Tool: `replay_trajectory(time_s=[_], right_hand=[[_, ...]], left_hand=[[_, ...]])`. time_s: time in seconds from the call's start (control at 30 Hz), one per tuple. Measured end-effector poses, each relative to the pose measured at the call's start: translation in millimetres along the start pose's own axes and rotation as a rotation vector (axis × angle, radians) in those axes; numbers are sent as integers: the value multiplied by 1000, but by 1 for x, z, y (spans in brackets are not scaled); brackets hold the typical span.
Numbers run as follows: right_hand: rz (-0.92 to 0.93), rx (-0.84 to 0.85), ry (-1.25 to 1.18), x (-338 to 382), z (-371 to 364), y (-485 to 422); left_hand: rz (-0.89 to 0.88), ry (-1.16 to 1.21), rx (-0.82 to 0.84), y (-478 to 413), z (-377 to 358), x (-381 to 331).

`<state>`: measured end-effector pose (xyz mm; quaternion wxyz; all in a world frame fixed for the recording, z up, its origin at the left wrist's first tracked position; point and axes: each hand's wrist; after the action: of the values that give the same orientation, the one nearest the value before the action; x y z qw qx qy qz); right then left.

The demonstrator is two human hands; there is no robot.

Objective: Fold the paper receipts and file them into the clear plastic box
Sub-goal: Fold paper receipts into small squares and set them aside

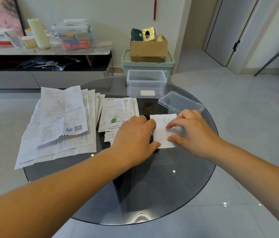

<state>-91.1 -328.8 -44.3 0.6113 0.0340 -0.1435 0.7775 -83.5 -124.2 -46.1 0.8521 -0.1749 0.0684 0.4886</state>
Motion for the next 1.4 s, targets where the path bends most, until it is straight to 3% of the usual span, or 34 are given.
replay_trajectory(time_s=[0.77, 1.4], right_hand=[[-13, -82, -50, 0, 7, 10], [-9, -68, -54, 5, 11, 12]], left_hand=[[53, 160, -29, 6, 1, -1], [113, 148, 30, 17, 12, 11]])
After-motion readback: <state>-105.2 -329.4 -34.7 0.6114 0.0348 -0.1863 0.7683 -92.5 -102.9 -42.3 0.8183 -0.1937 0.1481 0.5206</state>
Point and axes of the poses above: each hand's wrist, its own y-axis away from the middle knuckle, its own z-axis out of the back of the hand, x = y × z, and after that the axes turned 6 degrees about y, right-handed
